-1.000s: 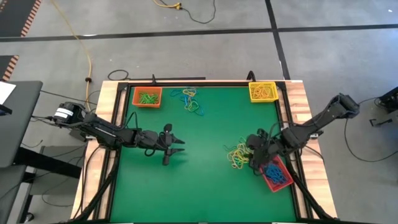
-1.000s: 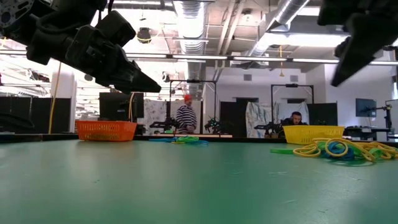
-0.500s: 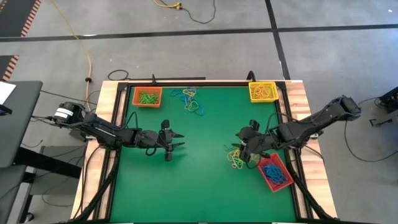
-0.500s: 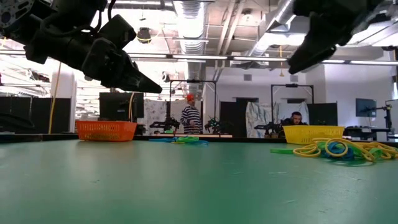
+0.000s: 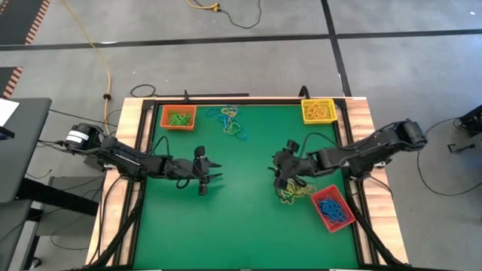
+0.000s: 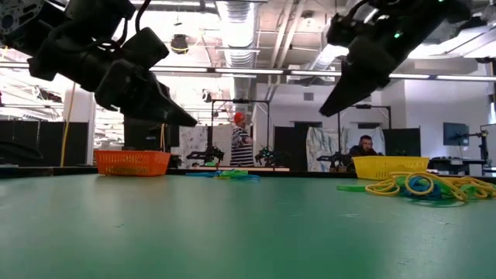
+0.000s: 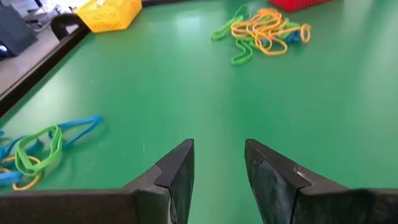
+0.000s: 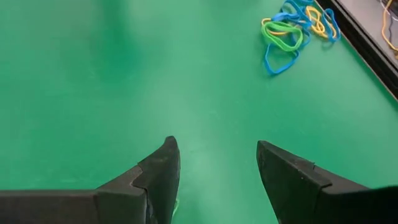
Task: Sort rubber bands into baskets
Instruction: Put the green rubber band into the orange bin
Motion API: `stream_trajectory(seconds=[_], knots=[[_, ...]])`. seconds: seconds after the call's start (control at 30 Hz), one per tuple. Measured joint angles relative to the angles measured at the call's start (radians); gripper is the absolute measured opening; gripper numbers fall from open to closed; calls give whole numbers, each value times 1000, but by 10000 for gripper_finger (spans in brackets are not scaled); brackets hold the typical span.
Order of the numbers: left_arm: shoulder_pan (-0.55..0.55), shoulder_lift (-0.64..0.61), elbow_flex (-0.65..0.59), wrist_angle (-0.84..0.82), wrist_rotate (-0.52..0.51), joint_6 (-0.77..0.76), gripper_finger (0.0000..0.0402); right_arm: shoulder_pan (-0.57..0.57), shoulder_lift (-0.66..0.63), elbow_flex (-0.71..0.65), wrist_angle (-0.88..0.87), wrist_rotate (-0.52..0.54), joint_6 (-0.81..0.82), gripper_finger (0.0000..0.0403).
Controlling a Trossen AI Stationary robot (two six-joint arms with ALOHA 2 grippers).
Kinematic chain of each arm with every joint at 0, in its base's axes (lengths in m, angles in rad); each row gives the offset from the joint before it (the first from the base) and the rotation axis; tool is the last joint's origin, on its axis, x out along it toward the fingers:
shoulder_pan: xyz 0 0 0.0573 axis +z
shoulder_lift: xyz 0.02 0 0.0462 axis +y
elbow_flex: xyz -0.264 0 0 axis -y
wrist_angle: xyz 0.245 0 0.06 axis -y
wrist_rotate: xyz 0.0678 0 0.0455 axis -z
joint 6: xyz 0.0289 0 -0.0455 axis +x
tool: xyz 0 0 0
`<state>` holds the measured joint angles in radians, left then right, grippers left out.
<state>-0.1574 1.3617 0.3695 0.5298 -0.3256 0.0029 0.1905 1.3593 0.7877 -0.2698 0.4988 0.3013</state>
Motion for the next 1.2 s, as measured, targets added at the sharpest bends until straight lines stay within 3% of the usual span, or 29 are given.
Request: stream_trajectory(seconds=[0.43,1.2], knots=[[0,0,0,-137,3,-7,132,-109,70,0,154,-8,-48,240],[0,0,0,-158,4,-7,132,-169,70,0,269,-29,-75,240]])
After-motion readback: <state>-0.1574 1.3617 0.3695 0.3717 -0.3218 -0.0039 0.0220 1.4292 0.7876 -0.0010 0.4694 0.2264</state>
